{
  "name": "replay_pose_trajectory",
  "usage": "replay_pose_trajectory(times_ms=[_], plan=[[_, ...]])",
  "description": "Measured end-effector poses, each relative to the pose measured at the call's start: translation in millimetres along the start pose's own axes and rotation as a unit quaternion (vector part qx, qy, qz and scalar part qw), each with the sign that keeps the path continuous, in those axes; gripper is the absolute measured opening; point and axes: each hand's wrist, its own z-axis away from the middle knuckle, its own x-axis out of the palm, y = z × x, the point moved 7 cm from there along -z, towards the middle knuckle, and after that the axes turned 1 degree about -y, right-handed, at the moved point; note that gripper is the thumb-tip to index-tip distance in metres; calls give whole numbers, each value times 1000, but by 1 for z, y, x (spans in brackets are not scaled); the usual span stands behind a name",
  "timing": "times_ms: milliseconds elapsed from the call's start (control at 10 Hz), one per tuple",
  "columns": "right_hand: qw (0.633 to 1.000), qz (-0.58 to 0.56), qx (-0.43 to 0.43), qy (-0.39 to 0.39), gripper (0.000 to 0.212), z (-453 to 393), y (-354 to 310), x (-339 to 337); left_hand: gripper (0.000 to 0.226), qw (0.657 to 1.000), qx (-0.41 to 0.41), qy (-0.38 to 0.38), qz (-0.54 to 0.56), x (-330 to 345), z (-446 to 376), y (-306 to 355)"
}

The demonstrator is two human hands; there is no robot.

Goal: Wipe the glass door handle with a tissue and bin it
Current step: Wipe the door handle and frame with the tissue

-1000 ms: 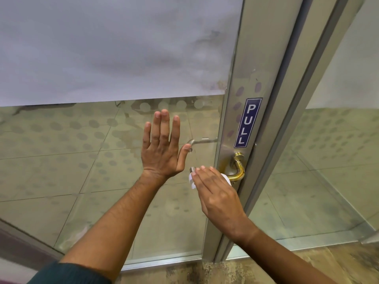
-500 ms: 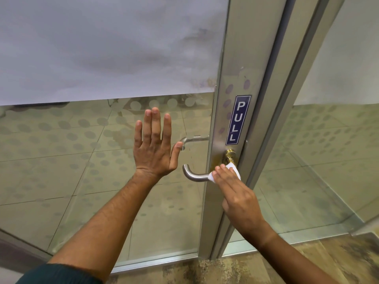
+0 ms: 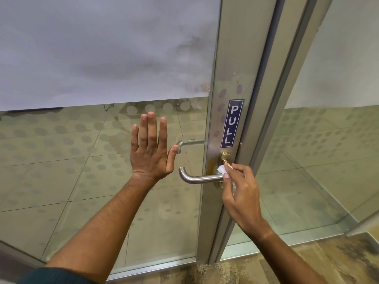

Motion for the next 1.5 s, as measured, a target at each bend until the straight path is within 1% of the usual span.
replay_pose_trajectory(times_ms=[100,200,300,400,500,600,700,800,900,1000,1100,1300,1500], plan=[[1000,11,1,1,29,-2,-1,0,85,1000,0,0,0,0,0,0],[998,67,-11,9,26,-10,-4,-4,84,1000,0,1,3,0,0,1],[996,87,-25,13,24,-10,-8,-4,85,1000,0,2,1,0,0,0],[999,37,17,14,19,-8,-8,-3,86,1000,0,3,0,0,0,0],[998,26,57,22,16,-15,-5,-1,86,1000,1,4,0,0,0,1],[994,30,104,34,16,-27,1,0,85,1000,2,6,-1,0,0,1],[991,25,130,32,20,-32,6,2,84,1000,1,7,0,0,0,1],[984,4,173,34,19,-36,15,5,83,1000,1,10,1,0,0,1],[968,-71,236,40,13,-36,25,9,83,1000,1,10,1,1,0,1],[905,-240,346,63,8,-30,38,17,84,1000,1,6,-3,0,0,1],[861,-322,386,75,13,-25,43,21,84,1000,0,4,-2,0,0,1],[804,-410,421,83,15,-9,43,26,83,1000,-1,6,-2,0,0,1],[765,-443,454,108,21,10,40,27,83,1000,1,9,-5,1,-1,1]])
